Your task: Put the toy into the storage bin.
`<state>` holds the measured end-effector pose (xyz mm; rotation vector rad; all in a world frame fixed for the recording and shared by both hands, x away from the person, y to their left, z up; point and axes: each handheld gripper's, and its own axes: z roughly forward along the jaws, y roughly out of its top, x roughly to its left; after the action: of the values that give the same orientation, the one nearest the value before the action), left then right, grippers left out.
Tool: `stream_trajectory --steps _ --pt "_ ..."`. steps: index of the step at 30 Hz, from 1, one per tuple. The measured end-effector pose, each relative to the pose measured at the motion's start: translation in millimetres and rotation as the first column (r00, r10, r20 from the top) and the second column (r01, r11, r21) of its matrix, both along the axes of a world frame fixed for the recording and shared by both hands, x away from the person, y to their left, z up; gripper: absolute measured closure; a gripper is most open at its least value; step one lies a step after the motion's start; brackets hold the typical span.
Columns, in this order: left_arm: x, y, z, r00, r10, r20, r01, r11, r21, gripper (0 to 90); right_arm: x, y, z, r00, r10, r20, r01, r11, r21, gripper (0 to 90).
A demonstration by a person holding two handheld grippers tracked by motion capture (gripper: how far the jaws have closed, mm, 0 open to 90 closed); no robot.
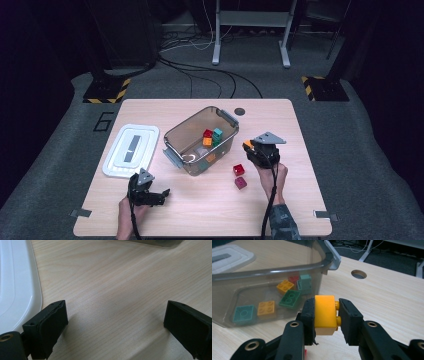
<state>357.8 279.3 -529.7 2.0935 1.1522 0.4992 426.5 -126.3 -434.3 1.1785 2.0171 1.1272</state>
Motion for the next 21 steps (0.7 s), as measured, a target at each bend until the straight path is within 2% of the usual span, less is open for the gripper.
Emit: stream_trajectory --steps 21 --pt "0.1 -0.1 -0.2 1.0000 0.001 0.001 -0.001 1.0000 -0.001 4.8 -11.6 1.8 52.9 0.9935 0.002 0.114 0.000 1.000 -0.010 66.7"
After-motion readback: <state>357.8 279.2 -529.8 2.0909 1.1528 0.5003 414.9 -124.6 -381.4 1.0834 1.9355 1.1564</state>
